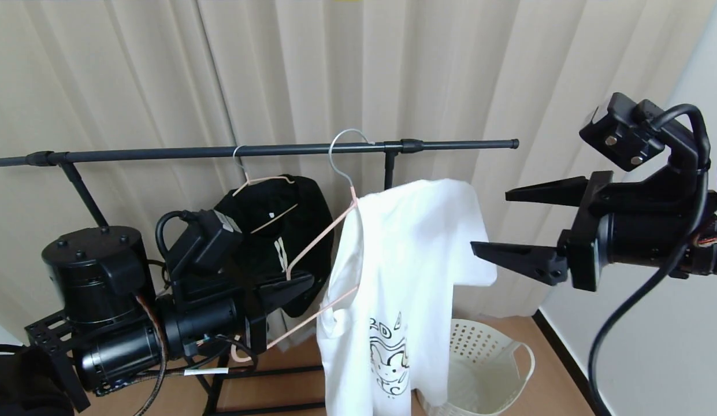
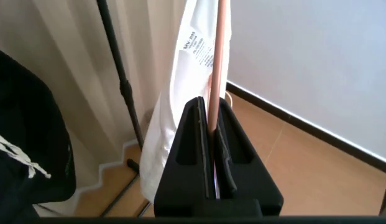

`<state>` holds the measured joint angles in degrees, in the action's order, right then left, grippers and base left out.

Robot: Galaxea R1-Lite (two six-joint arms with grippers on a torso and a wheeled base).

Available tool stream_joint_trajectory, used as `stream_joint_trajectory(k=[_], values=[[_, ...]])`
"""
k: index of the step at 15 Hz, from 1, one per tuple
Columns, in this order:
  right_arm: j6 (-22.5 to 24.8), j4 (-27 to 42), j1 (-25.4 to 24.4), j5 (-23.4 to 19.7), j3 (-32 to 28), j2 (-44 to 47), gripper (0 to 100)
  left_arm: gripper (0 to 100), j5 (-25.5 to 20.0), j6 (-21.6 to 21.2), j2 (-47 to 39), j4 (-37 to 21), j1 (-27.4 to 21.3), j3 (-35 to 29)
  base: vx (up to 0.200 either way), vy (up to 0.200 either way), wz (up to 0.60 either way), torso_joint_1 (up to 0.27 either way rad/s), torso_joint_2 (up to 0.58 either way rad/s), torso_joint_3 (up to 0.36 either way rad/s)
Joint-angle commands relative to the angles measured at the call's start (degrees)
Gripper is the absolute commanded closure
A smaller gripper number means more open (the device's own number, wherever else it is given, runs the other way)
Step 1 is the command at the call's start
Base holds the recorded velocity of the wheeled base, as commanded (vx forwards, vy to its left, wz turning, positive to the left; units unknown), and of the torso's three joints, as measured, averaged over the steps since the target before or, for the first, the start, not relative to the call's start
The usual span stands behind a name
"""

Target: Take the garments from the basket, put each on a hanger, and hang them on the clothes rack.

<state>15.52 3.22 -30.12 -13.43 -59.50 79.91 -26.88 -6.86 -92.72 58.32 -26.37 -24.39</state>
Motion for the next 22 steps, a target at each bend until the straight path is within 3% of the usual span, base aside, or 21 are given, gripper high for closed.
stream_joint_trajectory(k=[1, 2, 4, 6, 9, 11, 22], values=[[4.17, 6.89, 0.77, -3.88, -6.33, -0.19, 0, 100, -3.09, -2.8, -1.67, 0.04, 1.06, 1.28, 0.0, 0.0, 0.0, 0.0, 0.0, 0.0], [6.98, 14.54, 1.21, -7.92, -10.9, 2.88, 0, 100, -6.17, -6.41, -3.08, 0.04, 1.06, 1.89, 0.0, 0.0, 0.0, 0.0, 0.0, 0.0], [12.17, 22.27, 3.32, -14.43, -15.2, 7.19, 0, 100, -10.21, -9.84, -3.78, -0.14, 0.7, 2.6, 0.0, 0.0, 0.0, 0.0, 0.0, 0.0], [21.83, 28.42, 6.83, -21.11, -18.11, 10.44, 0, 100, -11.44, -11.24, -4.49, -0.22, -0.26, 3.04, 0.0, 0.0, 0.0, 0.0, 0.0, 0.0], [29.66, 37.56, 7.36, -23.83, -21.62, 14.49, 0, 100, -11.53, -12.3, -5.54, 0.04, -1.05, 3.04, 0.0, 0.0, 0.0, 0.0, 0.0, 0.0], [30.62, 37.56, 5.95, -27.08, -21.88, 16.07, 0, 100, -11.53, -12.38, -5.72, 0.04, -1.93, 2.86, 0.0, 0.0, 0.0, 0.0, 0.0, 0.0], [29.39, 34.05, 1.73, -27.26, -23.03, 22.83, 0, 100, -11.35, -12.3, -5.45, 0.22, -5.18, 1.98, 0.0, 0.0, 0.0, 0.0, 0.0, 0.0]])
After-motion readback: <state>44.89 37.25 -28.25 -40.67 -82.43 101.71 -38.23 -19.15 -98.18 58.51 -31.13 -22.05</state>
